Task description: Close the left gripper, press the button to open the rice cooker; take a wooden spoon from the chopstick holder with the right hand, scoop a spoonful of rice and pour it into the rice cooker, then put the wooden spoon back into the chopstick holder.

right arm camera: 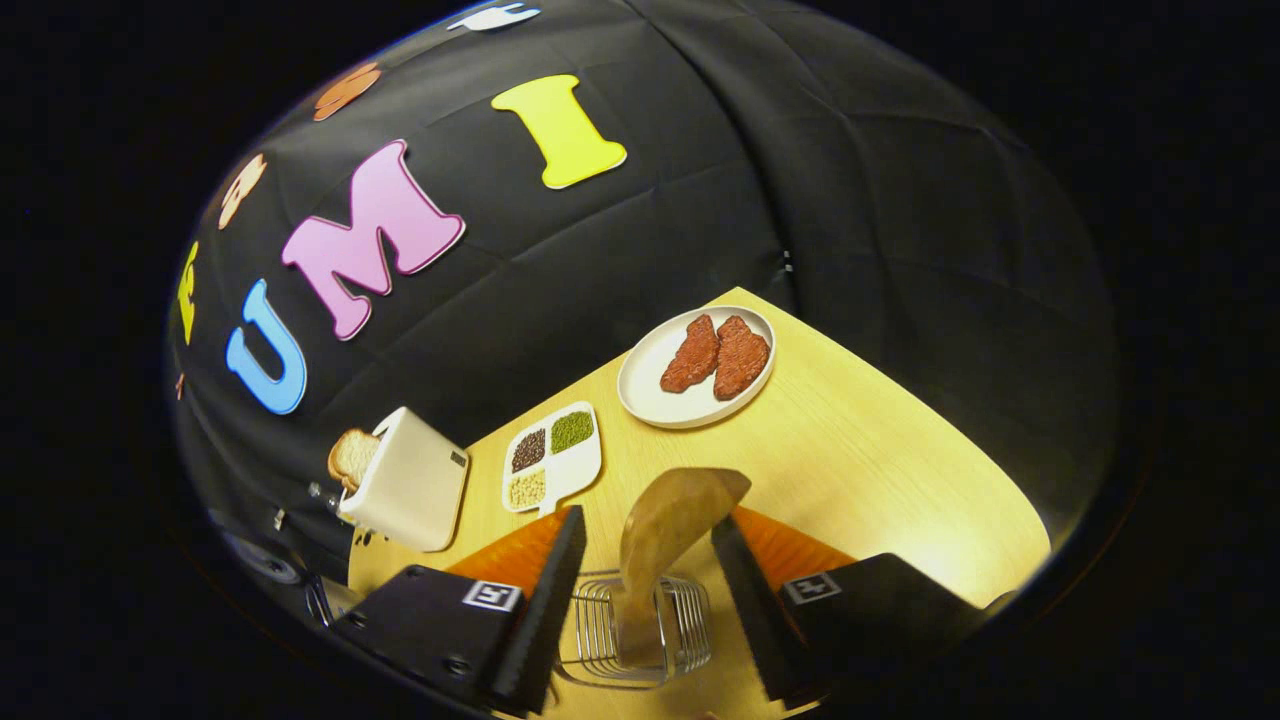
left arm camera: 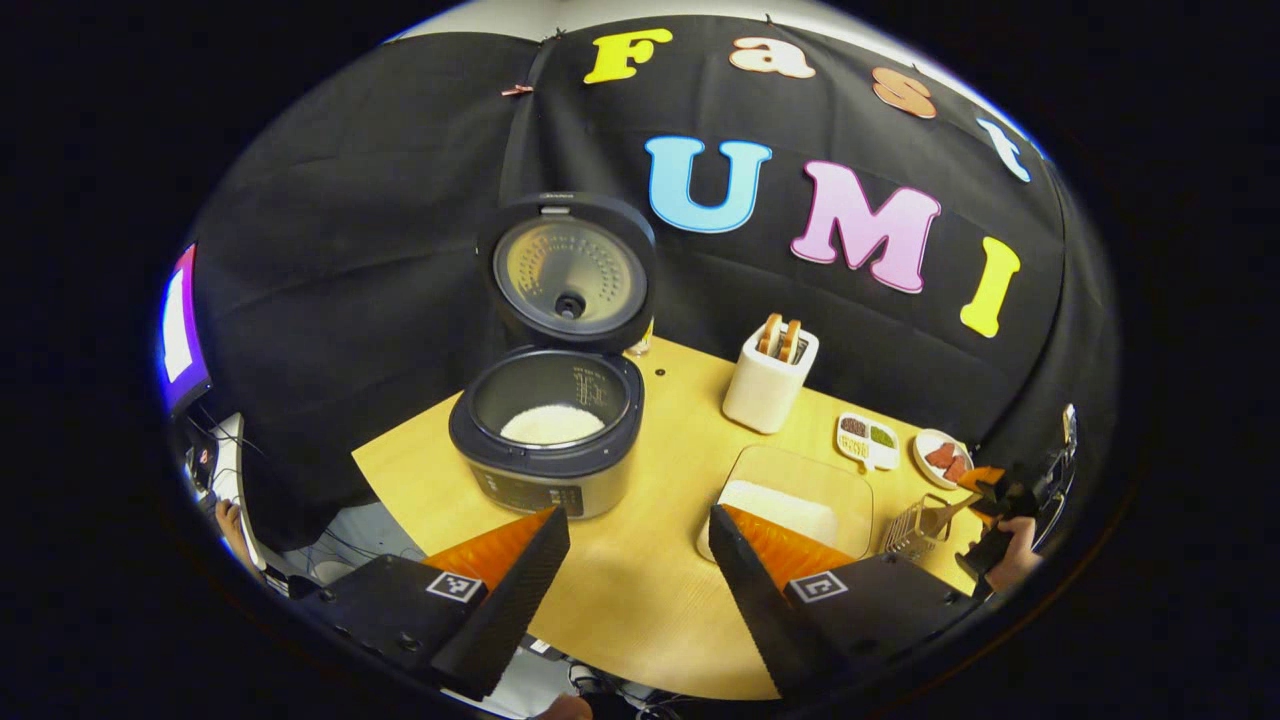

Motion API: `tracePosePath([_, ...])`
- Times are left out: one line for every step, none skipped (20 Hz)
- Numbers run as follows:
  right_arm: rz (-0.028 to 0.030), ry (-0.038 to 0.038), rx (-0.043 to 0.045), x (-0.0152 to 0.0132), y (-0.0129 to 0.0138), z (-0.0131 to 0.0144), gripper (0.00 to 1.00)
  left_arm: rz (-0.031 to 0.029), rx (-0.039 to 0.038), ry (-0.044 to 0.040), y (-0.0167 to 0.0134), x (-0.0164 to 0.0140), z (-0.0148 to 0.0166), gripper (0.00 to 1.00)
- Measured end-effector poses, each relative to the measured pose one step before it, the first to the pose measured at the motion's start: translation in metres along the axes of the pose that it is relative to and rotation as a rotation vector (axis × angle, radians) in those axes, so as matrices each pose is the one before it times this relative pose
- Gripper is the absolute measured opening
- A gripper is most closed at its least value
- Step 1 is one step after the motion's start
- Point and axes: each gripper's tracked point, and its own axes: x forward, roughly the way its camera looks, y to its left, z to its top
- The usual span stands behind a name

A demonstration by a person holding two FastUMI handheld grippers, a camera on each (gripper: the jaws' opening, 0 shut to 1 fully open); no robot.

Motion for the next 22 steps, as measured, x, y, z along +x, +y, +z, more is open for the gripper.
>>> tracePosePath([-0.00460,0.00617,0.01476,0.00079,0.00114,-0.00225,0.71,-0.00632,0.00591,0.00886,-0.00230,0.00048,-0.00441,0.95])
tracePosePath([-0.00468,0.00996,0.00404,0.00055,0.00054,-0.00158,0.58,-0.00888,0.00177,0.00810,-0.00138,0.00050,-0.00443,0.95])
tracePosePath([-0.00454,0.01454,-0.00265,-0.00072,0.00057,-0.00440,0.57,-0.00867,-0.00193,0.00759,-0.00047,0.00222,-0.00208,0.95])
tracePosePath([-0.00855,0.01250,-0.00865,-0.00100,-0.00020,-0.00400,0.48,-0.00944,-0.00370,0.00746,-0.00027,0.00338,-0.00194,0.95])
tracePosePath([-0.00216,0.00246,-0.01130,-0.00036,0.00150,-0.00198,0.48,-0.01150,-0.00419,0.00191,-0.00010,0.00275,0.00110,0.95])
tracePosePath([-0.00530,-0.00648,-0.01523,0.00227,0.00007,0.00018,0.57,-0.01633,-0.00375,-0.00496,0.00012,0.00116,0.00188,0.96])
tracePosePath([-0.01073,-0.00228,-0.00918,0.00543,-0.00243,0.00004,0.57,-0.01704,0.00191,-0.00288,0.00015,0.00226,0.00416,0.96])
tracePosePath([-0.02453,-0.00105,-0.00056,-0.00490,-0.00194,-0.00014,0.36,-0.01118,0.00697,0.00048,0.00297,0.00290,0.00116,0.95])
tracePosePath([0.00244,0.00784,0.02072,0.00295,0.00160,-0.00233,0.14,-0.00790,0.00948,-0.00136,0.00435,0.00299,0.00245,0.95])
tracePosePath([0.00858,0.00778,0.01736,-0.00360,0.00403,0.00101,0.22,-0.00283,0.00814,-0.00259,0.00514,0.00244,0.00258,0.95])
tracePosePath([0.00540,0.00456,0.00498,-0.00113,0.00192,-0.00074,0.21,-0.00243,0.00307,-0.00175,0.00534,0.00066,0.00204,0.95])
tracePosePath([-0.00209,-0.00311,-0.01006,0.00136,-0.00106,-0.00094,0.17,-0.00584,-0.00146,-0.00278,0.00393,0.00102,0.00064,0.95])
tracePosePath([-0.00433,-0.00674,-0.01522,-0.00646,-0.00134,0.00138,0.16,-0.00811,-0.00204,-0.00104,0.00170,0.00111,0.00267,0.95])
tracePosePath([-0.00573,-0.00436,-0.01559,-0.00089,-0.00026,-0.00102,0.13,-0.00642,-0.00025,0.00117,0.00122,0.00059,-0.00111,0.95])
tracePosePath([0.00044,-0.00536,-0.01119,-0.00705,0.00135,0.00202,0.12,-0.01128,0.00053,-0.00093,0.00119,0.00027,-0.00083,0.95])
tracePosePath([-0.00029,-0.00238,0.00038,-0.00476,0.00121,0.00127,0.12,-0.00830,0.00261,-0.00270,-0.00033,-0.00056,0.00095,0.95])
tracePosePath([-0.00034,-0.01395,0.00321,-0.00669,0.00274,0.00425,0.12,-0.01183,0.00634,-0.00259,-0.00081,-0.00013,0.00081,0.95])
tracePosePath([-0.00129,-0.02156,0.00005,-0.00750,0.00255,0.00637,0.12,-0.01421,0.00981,-0.00190,-0.00002,0.00062,0.00040,0.95])
tracePosePath([-0.00136,-0.02335,-0.00174,-0.00821,0.00331,0.00717,0.12,-0.01202,0.00928,-0.00345,0.00000,0.00065,0.00130,0.95])
tracePosePath([-0.00013,-0.02585,-0.00540,-0.00800,0.00310,0.00828,0.12,-0.01410,0.00979,-0.00535,0.00029,0.00125,-0.00006,0.95])
tracePosePath([-0.00077,-0.02545,-0.01047,-0.00803,0.00473,0.00846,0.12,-0.01588,0.00775,-0.00686,0.00045,0.00046,0.00213,0.95])
tracePosePath([0.00214,-0.02852,-0.01887,-0.00778,0.00496,0.01003,0.12,-0.01720,0.00531,-0.00810,0.00138,0.00075,0.00116,0.95])
